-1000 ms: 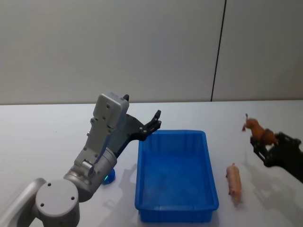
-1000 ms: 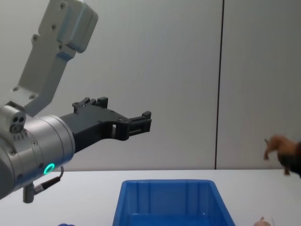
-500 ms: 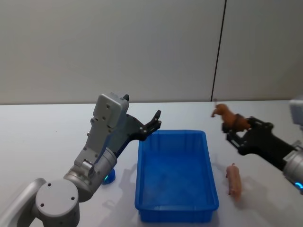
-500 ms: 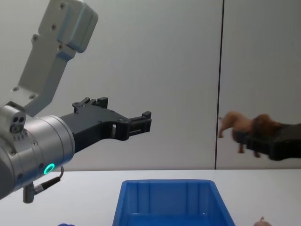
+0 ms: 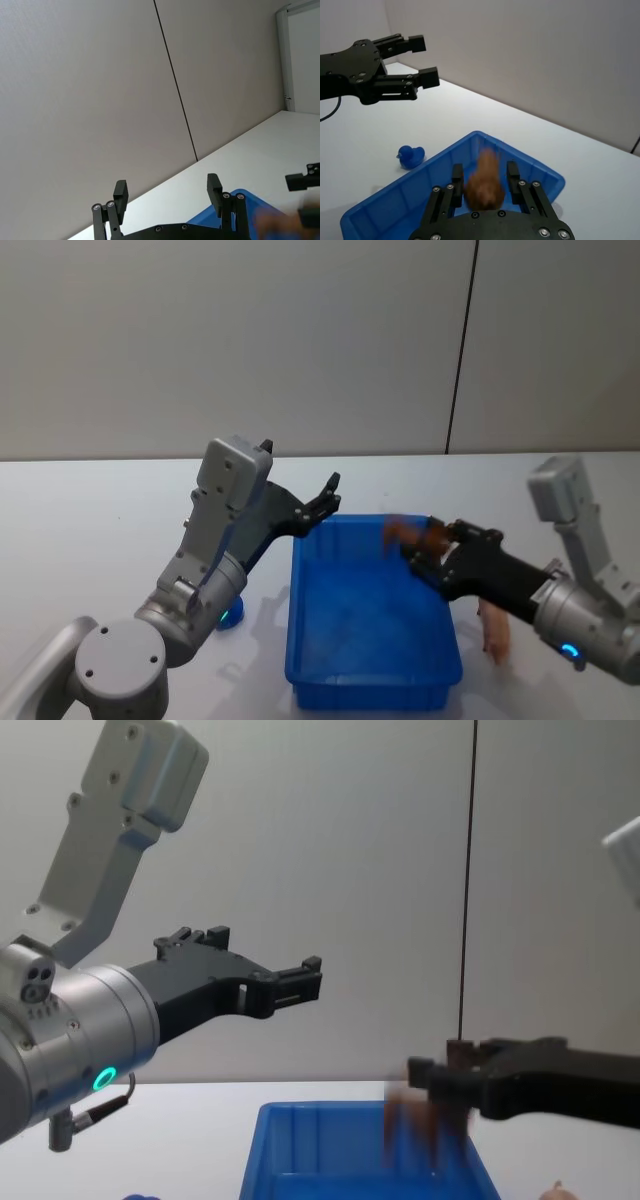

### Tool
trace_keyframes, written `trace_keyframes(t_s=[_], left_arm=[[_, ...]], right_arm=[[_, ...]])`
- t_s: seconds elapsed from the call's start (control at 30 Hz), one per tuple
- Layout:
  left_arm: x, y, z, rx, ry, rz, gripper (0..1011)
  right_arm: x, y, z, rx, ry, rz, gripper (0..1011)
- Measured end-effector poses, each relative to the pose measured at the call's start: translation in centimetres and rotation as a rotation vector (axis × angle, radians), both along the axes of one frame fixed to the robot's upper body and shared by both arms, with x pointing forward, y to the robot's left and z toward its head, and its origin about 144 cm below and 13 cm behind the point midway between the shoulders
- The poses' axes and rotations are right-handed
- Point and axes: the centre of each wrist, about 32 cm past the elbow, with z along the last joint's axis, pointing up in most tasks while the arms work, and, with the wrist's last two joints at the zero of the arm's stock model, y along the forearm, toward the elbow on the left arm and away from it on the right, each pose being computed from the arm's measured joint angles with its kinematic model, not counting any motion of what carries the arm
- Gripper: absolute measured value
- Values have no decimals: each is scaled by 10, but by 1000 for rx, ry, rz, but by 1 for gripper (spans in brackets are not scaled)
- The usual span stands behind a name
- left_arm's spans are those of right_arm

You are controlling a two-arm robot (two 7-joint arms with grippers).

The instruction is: Pick up the two dolls from the table and place them into the box.

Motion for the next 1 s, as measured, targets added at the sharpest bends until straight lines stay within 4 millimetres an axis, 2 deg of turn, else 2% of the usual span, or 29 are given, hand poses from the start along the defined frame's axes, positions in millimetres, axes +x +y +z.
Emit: trace_keyframes(t_s=[0.07,0.1,0.2,0.3,0.37,0.4,0.6,1.0], left_arm=[[0,0,0,0,0,0,1001],[0,0,0,0,0,0,1001],[0,0,0,0,0,0,1001],[0,0,0,0,0,0,1001],[0,0,0,0,0,0,1001],[0,0,0,0,0,0,1001],[0,0,0,0,0,0,1001],[0,0,0,0,0,0,1001]], right_arm=[[0,4,-3,-1,13,7,559],[0,4,-3,-1,13,7,559],[0,8,-6,-2,27,13,693],[0,11,-8,-2,37,14,752],[0,12,-9,-2,41,10,841],[0,12,-10,-2,42,9,841],[-2,10,-12,-3,47,-7,998],[-19,-14,-13,-4,50,-77,1001]])
